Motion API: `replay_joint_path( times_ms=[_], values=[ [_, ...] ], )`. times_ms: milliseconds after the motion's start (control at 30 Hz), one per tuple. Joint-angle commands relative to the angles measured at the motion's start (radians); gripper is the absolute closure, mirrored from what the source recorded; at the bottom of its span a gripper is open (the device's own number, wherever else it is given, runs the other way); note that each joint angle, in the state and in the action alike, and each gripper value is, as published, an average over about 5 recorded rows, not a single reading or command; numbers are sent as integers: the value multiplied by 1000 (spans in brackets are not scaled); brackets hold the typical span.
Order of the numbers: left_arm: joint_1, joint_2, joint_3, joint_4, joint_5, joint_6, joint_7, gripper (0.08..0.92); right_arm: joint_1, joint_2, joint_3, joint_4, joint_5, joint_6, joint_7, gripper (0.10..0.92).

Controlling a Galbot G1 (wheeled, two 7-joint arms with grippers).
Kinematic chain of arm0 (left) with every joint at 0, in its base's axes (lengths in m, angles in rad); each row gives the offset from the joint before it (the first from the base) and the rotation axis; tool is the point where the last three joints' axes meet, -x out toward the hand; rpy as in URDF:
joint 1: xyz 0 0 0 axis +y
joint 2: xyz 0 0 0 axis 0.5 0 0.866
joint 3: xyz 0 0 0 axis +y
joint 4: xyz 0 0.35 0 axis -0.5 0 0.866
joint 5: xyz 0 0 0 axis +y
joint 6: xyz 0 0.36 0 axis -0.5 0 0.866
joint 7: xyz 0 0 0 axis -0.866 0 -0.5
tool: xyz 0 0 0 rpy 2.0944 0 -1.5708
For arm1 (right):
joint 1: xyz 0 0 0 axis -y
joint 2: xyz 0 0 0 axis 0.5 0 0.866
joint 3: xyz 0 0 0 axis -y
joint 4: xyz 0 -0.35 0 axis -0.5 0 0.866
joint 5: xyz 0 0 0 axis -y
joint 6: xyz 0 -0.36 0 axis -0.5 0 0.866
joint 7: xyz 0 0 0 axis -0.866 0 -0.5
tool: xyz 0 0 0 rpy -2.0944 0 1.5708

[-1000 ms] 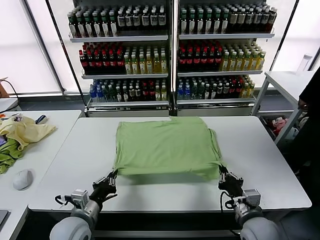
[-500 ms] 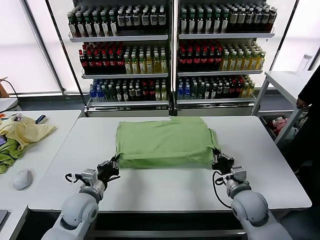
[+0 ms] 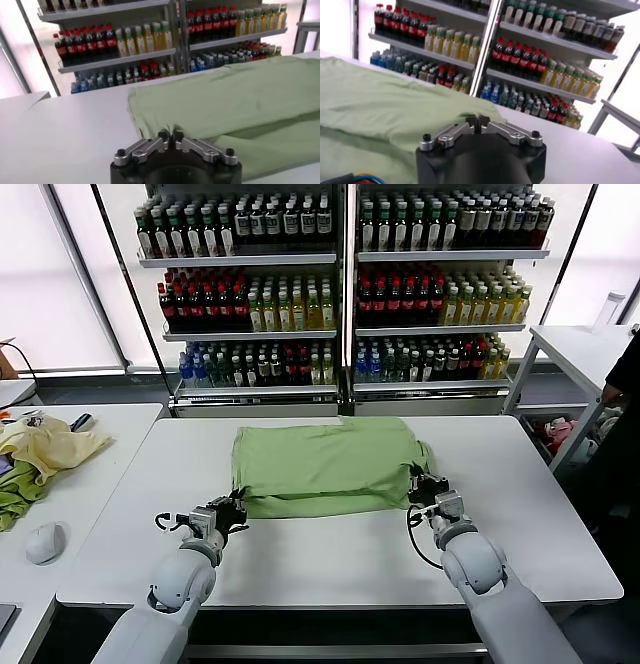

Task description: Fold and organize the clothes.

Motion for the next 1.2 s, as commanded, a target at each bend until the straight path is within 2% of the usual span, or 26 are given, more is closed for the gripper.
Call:
replay_joint_path(
  times_ms=[33, 267, 467, 567, 633, 700, 800, 1200],
  values=[
    [23, 2, -4, -34, 36, -1, -7, 723, -11, 9, -4, 4, -8, -17, 1, 638],
    [111, -10, -57, -100, 36, 14, -35, 516, -141, 3, 100, 95, 26, -38, 49, 440],
    [95, -14, -53, -46, -3, 58, -59, 343, -152, -2, 149, 43, 90, -90, 86, 269],
    [68, -20, -44, -13, -25, 78, -66, 258, -124, 1, 145, 3, 131, -122, 97, 216],
    [57, -21, -38, -3, -34, 83, -66, 216, -107, 3, 135, -16, 157, -132, 98, 208],
    [52, -21, -32, -4, -44, 84, -63, 194, -95, 4, 125, -26, 180, -133, 97, 234],
    [50, -20, -27, -8, -56, 84, -56, 237, -85, 3, 111, -36, 210, -132, 94, 311],
    [69, 2, -35, -30, -136, 91, -13, 582, -101, -10, 89, -15, 257, -129, 72, 656]
  ],
)
